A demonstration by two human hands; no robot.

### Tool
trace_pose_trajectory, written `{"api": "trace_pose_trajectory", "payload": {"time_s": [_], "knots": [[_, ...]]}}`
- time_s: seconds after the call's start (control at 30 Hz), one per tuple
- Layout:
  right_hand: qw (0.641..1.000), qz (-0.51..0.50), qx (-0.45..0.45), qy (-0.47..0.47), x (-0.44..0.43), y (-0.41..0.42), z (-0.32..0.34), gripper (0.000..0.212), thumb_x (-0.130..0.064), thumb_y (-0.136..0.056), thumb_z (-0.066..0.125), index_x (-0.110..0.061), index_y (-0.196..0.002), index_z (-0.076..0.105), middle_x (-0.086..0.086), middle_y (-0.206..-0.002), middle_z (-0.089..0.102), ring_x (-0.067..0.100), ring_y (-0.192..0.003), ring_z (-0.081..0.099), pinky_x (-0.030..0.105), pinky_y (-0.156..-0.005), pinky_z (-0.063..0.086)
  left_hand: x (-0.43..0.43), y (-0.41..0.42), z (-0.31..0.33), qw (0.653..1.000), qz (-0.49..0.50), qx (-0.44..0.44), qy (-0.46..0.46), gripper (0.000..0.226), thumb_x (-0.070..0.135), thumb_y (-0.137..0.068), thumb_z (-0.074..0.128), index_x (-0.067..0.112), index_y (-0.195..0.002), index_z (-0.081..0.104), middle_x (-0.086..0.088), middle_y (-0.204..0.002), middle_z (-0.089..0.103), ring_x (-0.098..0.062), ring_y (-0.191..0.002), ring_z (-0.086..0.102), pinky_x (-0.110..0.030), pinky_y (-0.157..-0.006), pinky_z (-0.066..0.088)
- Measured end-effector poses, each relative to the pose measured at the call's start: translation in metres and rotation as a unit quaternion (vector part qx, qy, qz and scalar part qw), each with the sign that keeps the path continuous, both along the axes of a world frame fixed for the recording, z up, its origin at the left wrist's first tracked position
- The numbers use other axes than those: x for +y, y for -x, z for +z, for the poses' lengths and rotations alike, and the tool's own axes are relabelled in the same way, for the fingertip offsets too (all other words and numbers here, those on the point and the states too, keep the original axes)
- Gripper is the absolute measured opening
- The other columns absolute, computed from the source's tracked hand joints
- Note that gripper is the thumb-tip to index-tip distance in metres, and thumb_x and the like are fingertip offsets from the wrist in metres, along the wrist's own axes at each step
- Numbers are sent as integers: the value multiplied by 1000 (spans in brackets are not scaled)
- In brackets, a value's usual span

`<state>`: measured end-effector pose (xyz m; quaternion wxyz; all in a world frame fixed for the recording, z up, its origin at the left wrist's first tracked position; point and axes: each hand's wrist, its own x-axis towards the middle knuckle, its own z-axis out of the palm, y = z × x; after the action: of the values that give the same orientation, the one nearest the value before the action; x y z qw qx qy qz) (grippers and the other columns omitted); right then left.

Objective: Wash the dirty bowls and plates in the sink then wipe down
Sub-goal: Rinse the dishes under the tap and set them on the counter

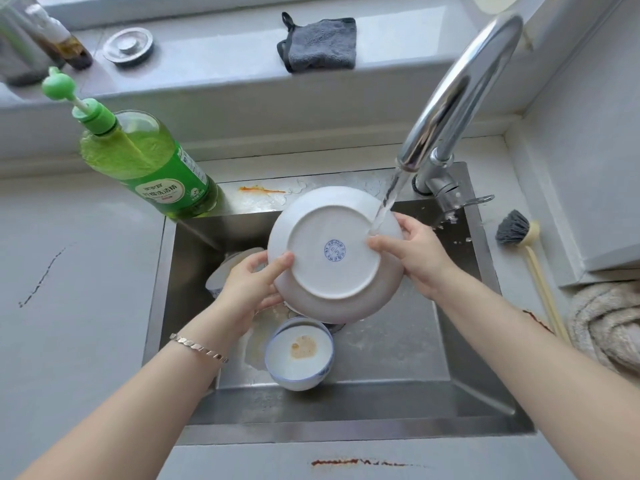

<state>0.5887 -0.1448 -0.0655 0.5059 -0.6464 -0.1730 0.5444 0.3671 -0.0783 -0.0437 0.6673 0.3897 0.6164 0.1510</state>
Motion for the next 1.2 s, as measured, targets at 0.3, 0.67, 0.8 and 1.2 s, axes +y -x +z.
{"api": "trace_pose_trajectory", "payload": {"time_s": [0.3,0.67,0.8,1.2], "knots": [[992,-73,-70,-75,-43,-46,23,52,-4,-63,78,-26,-104,53,7,-111,63,18,-95,61,29,-83,52,-9,-57,6,994,-97,18,-50,22,23,-95,51,21,-117,56,0,-98,64,-13,-77,64,-32,-77,54],[903,93,-396,-140,-87,-41,51,50,-30,-54,70,-45,-96,49,-26,-88,55,-7,-82,53,4,-74,40,0,-84,40,967,-91,-55,232,68,55,-95,27,-5,-124,40,-28,-106,61,-31,-66,71,-31,-48,56],[767,219,-532,-286,-97,-10,32,41,-18,-66,65,-21,-104,50,-6,-79,55,8,-71,45,15,-67,35,-16,-53,35,950,-56,-48,304,39,29,-94,48,-4,-115,51,-21,-89,61,-30,-58,69,-32,-50,58],[997,15,51,55,-129,13,-12,46,-56,-80,56,-33,-117,40,-1,-126,50,13,-110,52,19,-91,42,-66,-4,17,996,-28,-85,-8,44,2,-88,56,27,-124,52,-4,-105,69,-22,-85,68,-44,-66,59]]}}
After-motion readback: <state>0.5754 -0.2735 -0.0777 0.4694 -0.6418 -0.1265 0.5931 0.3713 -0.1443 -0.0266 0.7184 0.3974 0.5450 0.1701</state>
